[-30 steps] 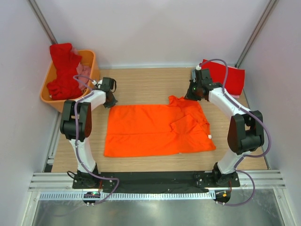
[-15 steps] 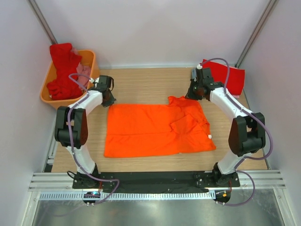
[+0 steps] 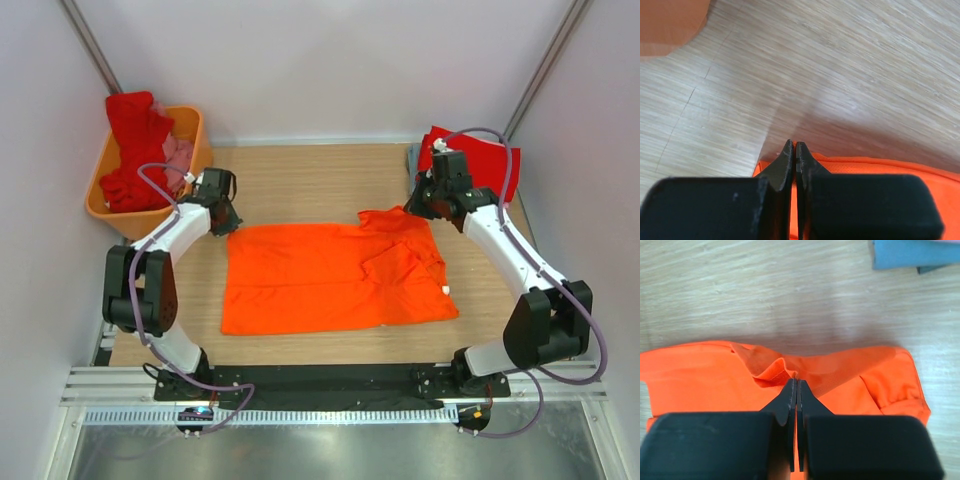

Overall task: Fold and stack the t-shirts
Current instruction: Fold the tshirt

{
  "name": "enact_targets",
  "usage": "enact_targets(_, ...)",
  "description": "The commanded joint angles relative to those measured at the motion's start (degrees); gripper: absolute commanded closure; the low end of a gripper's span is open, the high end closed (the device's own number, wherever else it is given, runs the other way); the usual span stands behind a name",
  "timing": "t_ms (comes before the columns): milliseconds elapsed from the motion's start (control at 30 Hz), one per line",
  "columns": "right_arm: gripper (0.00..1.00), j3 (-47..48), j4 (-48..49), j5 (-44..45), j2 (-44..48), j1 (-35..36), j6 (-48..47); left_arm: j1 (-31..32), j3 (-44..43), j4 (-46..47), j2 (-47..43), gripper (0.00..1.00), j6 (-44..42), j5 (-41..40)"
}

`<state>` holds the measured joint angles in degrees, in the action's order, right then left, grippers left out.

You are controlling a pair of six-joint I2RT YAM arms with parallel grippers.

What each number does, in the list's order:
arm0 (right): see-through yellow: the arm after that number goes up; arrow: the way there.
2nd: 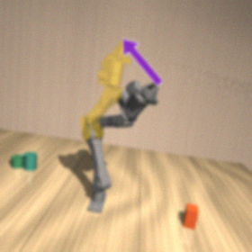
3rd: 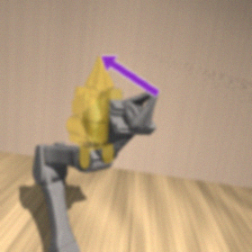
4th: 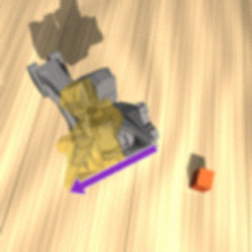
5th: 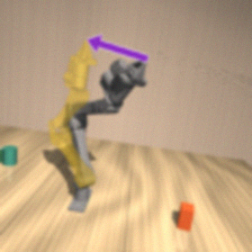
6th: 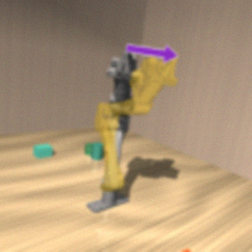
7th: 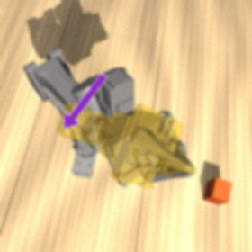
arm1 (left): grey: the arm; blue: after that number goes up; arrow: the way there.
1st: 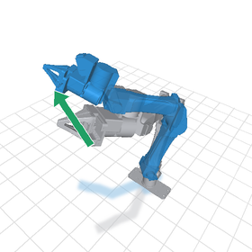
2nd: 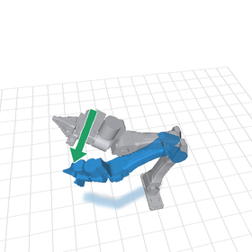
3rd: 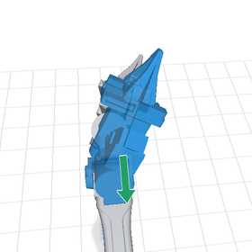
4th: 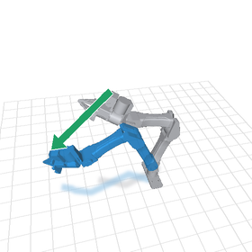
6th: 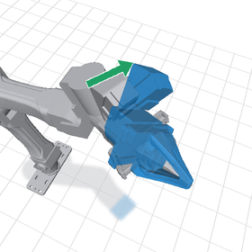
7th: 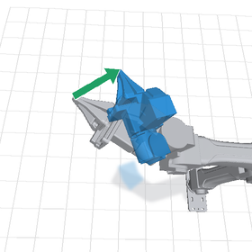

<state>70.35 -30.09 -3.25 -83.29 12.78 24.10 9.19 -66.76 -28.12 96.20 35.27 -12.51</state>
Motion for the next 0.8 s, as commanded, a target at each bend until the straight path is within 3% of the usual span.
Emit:
enact_targets(0, 0.99, -2.5, -1.2, 2.3, 4.5, 0.1, -0.6, -0.2, 1.6, -0.4, -4.2, 1.00, -1.2, -0.3)
enact_targets(767, 0.99, -13.9, -5.2, 11.2, 19.2, -0.2, 1.1, 0.4, 9.5, -2.5, -14.2, 1.00, -0.9, -1.3)
